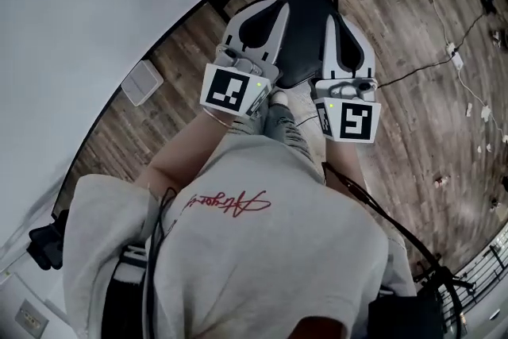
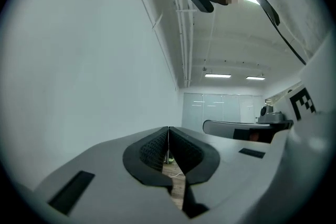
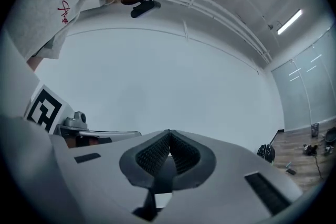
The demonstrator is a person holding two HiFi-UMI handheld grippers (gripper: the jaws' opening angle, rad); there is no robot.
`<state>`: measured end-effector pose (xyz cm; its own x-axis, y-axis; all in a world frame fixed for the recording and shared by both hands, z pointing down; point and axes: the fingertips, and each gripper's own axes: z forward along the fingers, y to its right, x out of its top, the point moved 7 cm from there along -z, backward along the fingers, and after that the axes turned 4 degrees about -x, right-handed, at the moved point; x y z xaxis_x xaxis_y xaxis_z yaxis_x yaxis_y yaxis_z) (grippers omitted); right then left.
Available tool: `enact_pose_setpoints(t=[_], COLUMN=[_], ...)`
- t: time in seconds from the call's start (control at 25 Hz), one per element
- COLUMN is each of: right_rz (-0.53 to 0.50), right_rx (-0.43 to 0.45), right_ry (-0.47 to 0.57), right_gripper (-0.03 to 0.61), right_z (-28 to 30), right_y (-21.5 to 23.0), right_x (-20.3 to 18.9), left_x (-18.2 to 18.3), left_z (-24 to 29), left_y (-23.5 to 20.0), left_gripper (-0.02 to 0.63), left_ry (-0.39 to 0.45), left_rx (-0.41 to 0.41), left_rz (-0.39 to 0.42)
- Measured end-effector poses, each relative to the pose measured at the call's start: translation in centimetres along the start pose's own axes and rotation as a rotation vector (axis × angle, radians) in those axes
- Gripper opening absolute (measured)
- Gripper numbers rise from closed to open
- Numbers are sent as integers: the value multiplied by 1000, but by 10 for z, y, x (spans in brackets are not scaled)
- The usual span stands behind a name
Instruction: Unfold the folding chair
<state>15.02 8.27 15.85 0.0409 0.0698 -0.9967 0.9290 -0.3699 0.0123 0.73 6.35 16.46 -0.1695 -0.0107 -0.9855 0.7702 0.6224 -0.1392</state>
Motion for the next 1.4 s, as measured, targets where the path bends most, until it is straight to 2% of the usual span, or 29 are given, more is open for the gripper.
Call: enact_pose_setpoints(t=[0.12,0.36,1.4], right_rz=[6,-7,-42], right_rx=[-3,-4,-27], right_ry=[2,-20,-14], right_gripper=[14,14,14], right_z=[1,-2,-18], right_y=[-4,-9,-20], right_x=[8,9,18], left_x=[11,14,13], left_z=[5,1,-13], left_y=[-1,3,19], left_gripper=[15,15,15], left_ry=[23,35,14], left_rx=[-45,-79,-135], left_rz=[10,16,53])
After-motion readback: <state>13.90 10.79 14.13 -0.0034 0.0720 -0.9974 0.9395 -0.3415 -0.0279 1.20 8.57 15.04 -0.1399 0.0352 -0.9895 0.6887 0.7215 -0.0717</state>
